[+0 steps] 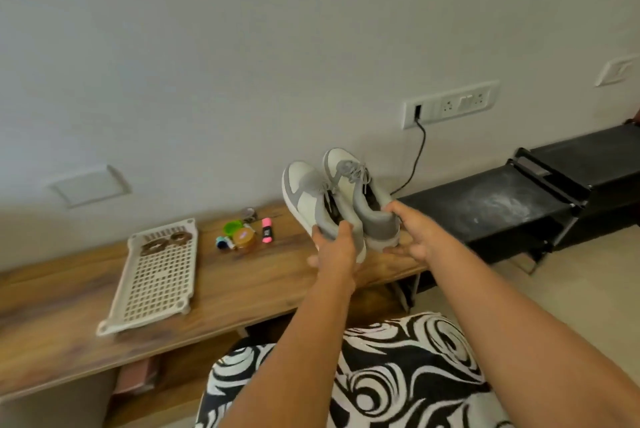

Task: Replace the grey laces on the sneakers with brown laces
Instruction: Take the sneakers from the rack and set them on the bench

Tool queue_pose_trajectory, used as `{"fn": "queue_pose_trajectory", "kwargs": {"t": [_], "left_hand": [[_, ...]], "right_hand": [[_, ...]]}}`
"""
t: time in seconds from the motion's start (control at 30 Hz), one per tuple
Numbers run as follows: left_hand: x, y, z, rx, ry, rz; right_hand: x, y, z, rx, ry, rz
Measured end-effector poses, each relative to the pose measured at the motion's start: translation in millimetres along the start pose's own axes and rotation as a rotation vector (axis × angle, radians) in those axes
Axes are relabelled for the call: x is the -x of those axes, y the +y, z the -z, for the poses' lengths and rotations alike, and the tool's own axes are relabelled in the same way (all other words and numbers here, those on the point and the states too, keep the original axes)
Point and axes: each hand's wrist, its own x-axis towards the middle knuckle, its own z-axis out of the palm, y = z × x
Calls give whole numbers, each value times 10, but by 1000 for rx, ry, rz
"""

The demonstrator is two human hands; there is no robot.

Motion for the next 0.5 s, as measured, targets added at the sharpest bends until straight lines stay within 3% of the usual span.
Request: {"fn": "queue_pose_trajectory", "kwargs": {"t": [0.17, 0.33, 0.5], "left_hand": [[-279, -245, 688, -9, 5, 34], [-504, -331, 728, -55, -43, 122], [-861, -399, 717, -150, -75, 161]], "right_hand": [[34, 524, -537, -45, 12, -76], [-308, 653, -589, 17, 95, -144], [-658, 696, -479, 268, 80, -202]]}}
